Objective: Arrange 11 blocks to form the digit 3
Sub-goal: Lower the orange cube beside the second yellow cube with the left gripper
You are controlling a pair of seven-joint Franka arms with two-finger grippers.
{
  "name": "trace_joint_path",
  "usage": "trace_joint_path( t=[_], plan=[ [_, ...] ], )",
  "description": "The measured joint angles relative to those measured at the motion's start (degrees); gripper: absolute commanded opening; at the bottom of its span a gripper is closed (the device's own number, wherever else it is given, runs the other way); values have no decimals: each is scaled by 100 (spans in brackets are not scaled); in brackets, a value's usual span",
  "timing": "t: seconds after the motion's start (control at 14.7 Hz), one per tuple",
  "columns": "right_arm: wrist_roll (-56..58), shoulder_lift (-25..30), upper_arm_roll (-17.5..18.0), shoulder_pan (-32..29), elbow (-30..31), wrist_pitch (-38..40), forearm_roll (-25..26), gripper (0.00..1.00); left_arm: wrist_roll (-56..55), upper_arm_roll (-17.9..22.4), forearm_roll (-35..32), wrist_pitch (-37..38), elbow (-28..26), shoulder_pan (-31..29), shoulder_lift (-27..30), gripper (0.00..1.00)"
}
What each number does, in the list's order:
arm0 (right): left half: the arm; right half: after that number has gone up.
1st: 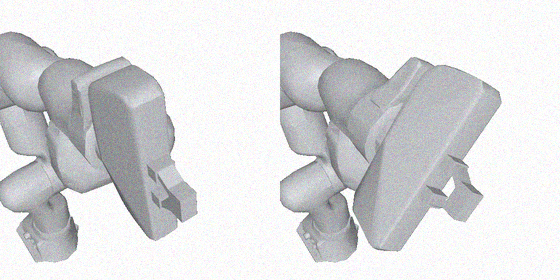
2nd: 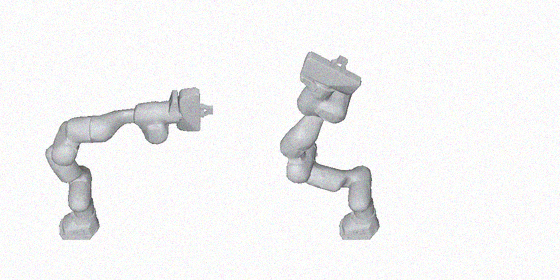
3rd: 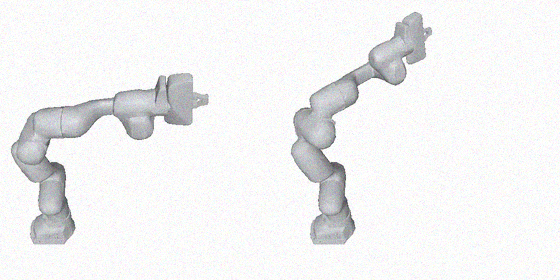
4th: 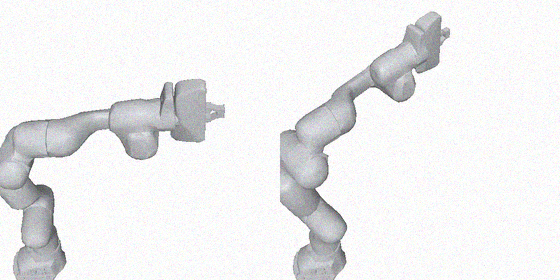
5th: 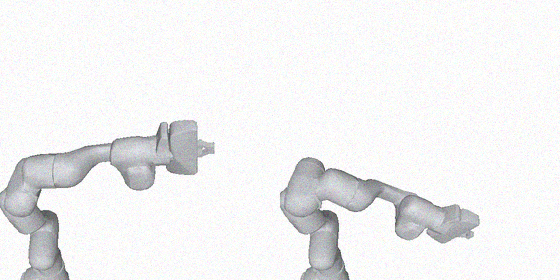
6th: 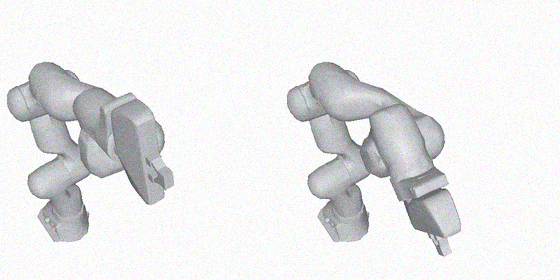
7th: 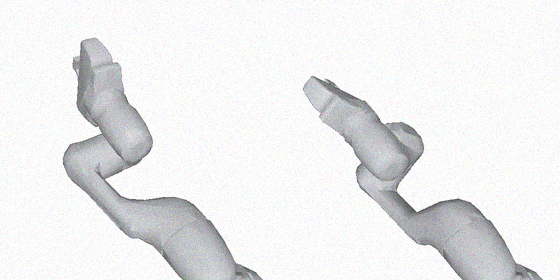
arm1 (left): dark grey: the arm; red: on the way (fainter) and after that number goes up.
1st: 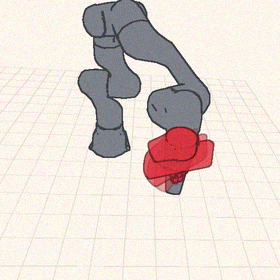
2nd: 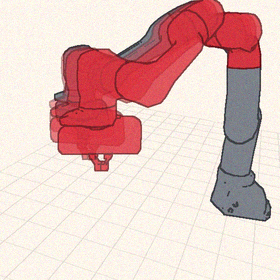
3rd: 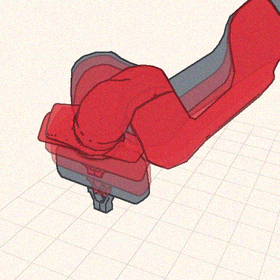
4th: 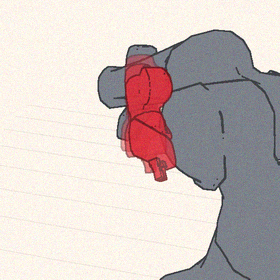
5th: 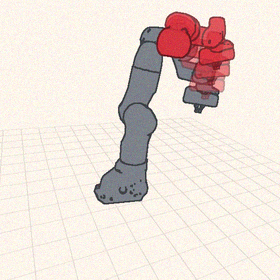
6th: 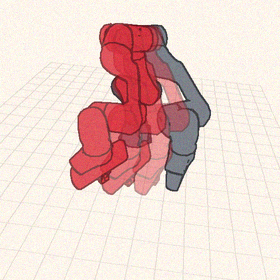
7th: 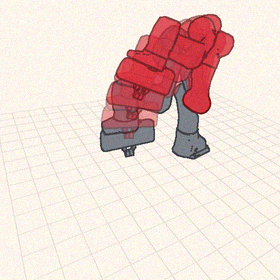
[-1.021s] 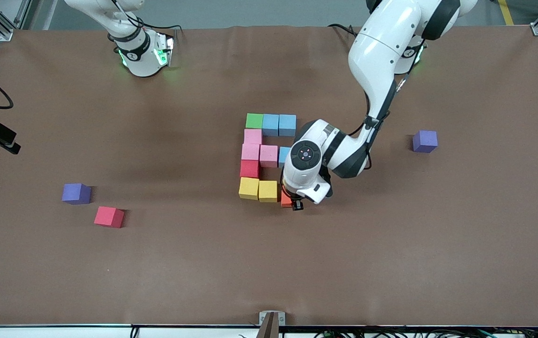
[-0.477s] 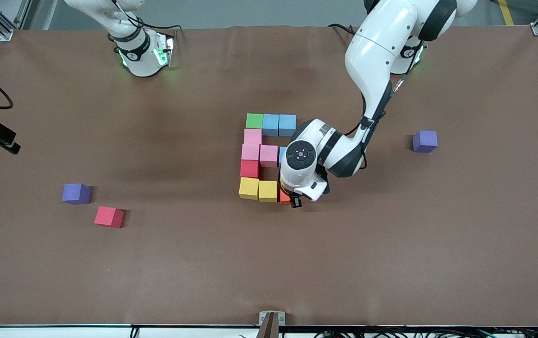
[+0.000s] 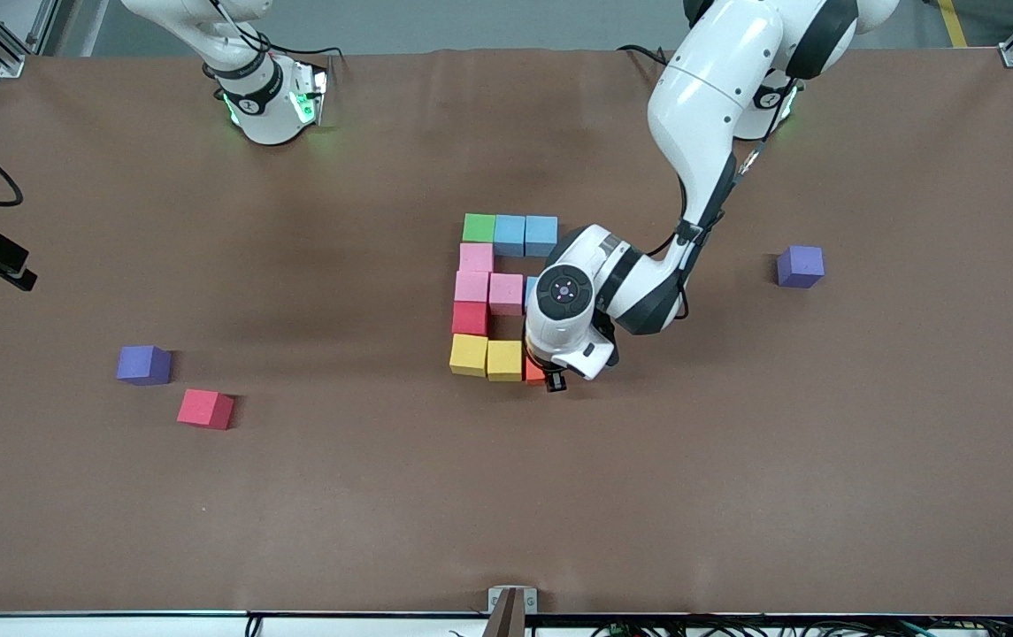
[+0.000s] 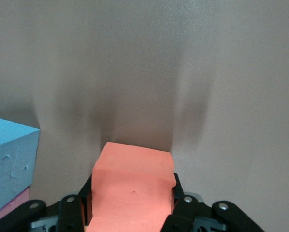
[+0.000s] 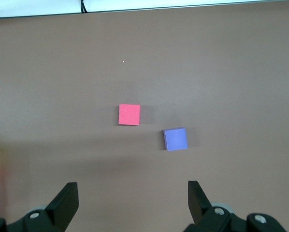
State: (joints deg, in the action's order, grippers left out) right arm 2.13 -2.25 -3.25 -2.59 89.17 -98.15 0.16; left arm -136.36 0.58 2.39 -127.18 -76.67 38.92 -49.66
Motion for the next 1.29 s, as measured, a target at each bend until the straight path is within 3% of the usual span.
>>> trace_joint_path(
  t=[0.34, 0.41, 0.54, 0.61, 0.68, 1.29],
  plan=[
    [0, -1, -2, -5, 0, -4, 0, 100, -67, 1, 0, -16, 4, 62, -21, 18],
    [0, -1, -5, -7, 0, -4, 0, 100, -76, 1, 0, -28, 5, 69, -21, 22],
    [0, -1, -7, -8, 0, -4, 0, 100, -78, 1, 0, -35, 5, 74, -25, 42],
    [0, -1, -7, -8, 0, -4, 0, 100, -78, 2, 0, -36, 5, 74, -25, 58],
    [0, -1, -7, -9, 0, -4, 0, 100, -78, 2, 0, -37, 5, 74, -26, 100],
    [0, -60, -11, -47, 1, -5, 0, 100, 117, -7, -453, -50, 140, 85, 24, 100]
  ],
)
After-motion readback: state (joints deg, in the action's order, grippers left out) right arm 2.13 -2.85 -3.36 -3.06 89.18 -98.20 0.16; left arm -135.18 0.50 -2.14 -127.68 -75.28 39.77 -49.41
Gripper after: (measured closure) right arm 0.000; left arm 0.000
